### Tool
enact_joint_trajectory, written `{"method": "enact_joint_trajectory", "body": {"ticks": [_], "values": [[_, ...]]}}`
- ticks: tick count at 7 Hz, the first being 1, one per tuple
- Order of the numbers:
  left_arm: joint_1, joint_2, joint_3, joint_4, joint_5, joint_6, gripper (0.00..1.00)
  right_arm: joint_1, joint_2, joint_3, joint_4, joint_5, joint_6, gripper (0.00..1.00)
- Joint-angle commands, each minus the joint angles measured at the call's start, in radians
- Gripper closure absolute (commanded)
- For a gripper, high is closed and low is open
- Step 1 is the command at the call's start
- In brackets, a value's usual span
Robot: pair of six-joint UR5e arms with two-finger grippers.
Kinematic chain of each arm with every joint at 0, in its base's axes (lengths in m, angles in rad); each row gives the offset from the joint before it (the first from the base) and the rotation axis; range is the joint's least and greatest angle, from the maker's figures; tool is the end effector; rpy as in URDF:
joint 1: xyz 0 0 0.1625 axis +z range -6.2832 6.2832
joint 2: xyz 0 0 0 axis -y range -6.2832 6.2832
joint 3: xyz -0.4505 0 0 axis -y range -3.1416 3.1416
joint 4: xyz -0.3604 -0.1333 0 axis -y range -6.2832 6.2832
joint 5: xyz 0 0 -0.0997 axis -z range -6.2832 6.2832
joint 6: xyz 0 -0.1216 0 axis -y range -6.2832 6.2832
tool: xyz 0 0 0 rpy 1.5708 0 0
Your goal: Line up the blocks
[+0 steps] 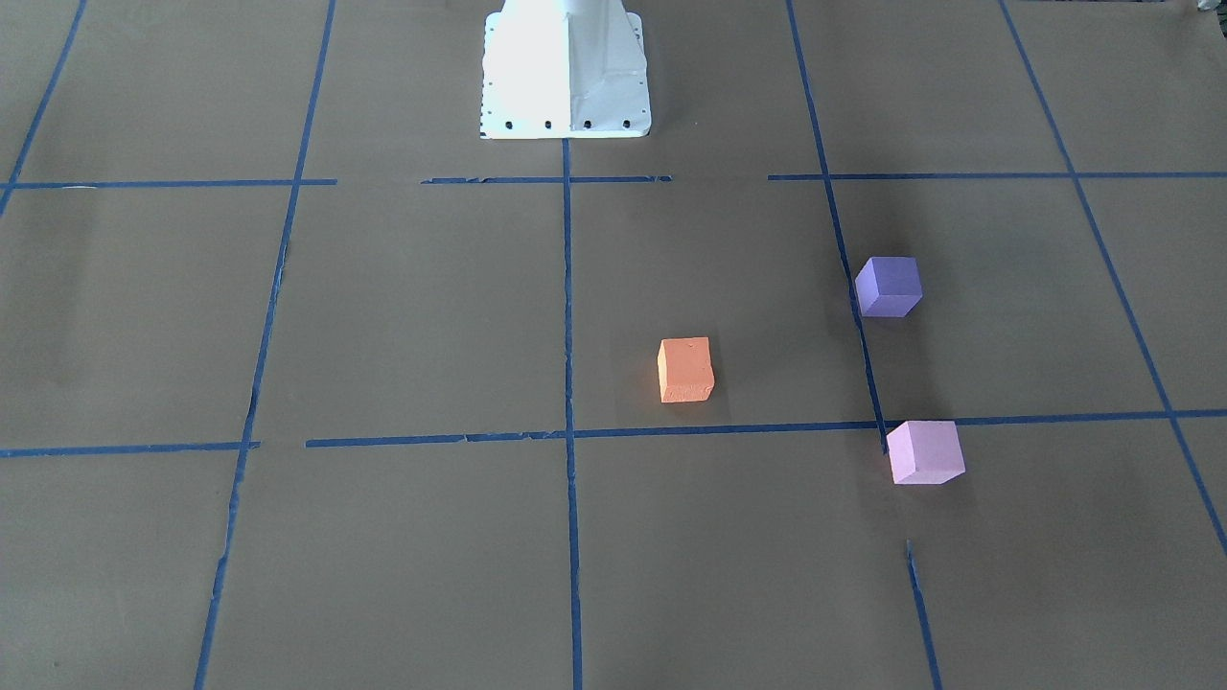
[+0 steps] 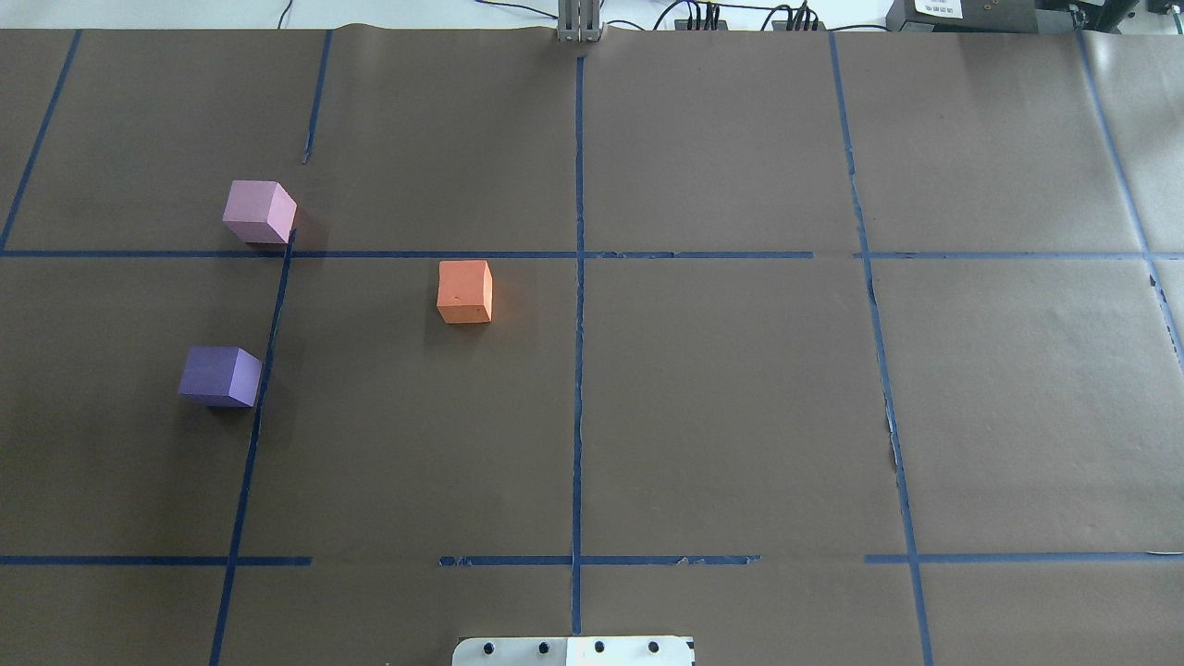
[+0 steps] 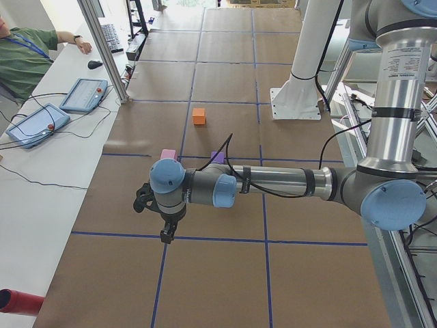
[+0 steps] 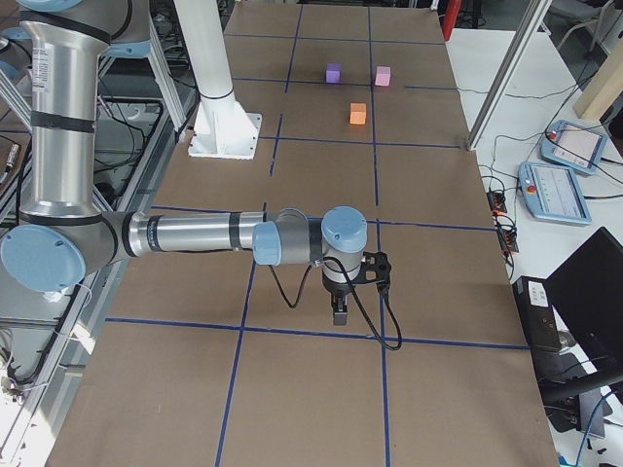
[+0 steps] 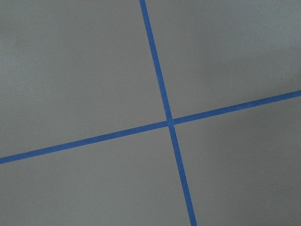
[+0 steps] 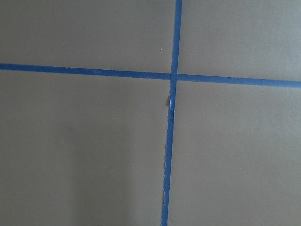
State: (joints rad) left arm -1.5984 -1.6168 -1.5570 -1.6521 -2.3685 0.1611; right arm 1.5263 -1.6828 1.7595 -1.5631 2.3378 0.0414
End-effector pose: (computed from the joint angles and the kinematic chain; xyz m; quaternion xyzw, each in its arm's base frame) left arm -0.0598 -0.4881 0.6740 0.0886 0.3811 0.0833 0.9165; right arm 0.0304 -0.4175 0.6614 0.0230 -0.3752 -0.0172 0.9265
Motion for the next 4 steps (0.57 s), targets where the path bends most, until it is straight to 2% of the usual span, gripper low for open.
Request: {"method": "enact_joint_trajectory", "body": {"ticks": [1, 3, 4], "values": [[0.000, -0.002, -0.008, -0.002, 0.000, 0.001, 0.00, 0.000, 0.000, 0.000, 0.000, 0.000, 0.000, 0.00], [0.005, -0.006, -0.009, -0.003, 0.000, -0.003, 0.00, 0.000, 0.000, 0.000, 0.000, 0.000, 0.000, 0.00], [0.008, -0.058, -0.011, -0.026, -0.002, -0.005, 0.00, 0.000, 0.000, 0.000, 0.000, 0.000, 0.000, 0.00]]}}
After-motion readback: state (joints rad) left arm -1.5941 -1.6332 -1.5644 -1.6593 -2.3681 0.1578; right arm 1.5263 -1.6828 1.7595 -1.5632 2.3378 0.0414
